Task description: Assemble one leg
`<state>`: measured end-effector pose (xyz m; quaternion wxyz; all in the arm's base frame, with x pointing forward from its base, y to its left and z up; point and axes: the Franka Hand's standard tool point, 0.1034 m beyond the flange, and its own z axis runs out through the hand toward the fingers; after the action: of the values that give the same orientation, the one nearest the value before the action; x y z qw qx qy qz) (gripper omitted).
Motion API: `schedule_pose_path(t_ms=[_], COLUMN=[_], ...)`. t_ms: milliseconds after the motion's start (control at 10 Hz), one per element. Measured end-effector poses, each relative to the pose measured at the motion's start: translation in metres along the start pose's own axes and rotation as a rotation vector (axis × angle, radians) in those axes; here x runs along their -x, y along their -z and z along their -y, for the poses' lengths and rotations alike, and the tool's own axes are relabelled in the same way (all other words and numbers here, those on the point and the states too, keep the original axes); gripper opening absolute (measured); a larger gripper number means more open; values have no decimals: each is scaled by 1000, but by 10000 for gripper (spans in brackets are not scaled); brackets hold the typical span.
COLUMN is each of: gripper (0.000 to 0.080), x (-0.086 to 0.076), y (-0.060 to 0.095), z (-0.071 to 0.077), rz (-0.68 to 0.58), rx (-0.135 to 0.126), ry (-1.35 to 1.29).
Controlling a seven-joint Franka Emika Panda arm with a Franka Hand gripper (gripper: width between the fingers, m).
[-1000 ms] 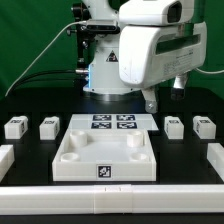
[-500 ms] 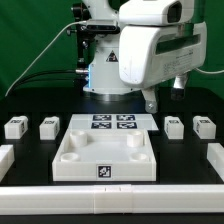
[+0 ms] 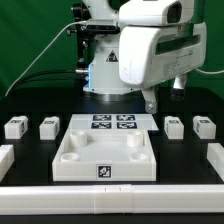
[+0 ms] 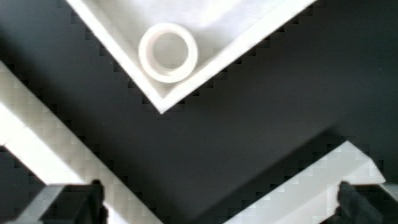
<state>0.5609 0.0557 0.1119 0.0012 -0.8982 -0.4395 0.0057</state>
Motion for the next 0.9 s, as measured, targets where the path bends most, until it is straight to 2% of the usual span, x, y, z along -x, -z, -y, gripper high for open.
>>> schedule_pose_path(t_ms=[300,500,800,900], gripper=[650,650,650,650], x=[33,63,96,99], y=[-14,-26,-44,-45], z=[19,26,34,35], rz=[5,20,33,35], rx=[-1,-24,-59,-65], ry=[127,230,316,299])
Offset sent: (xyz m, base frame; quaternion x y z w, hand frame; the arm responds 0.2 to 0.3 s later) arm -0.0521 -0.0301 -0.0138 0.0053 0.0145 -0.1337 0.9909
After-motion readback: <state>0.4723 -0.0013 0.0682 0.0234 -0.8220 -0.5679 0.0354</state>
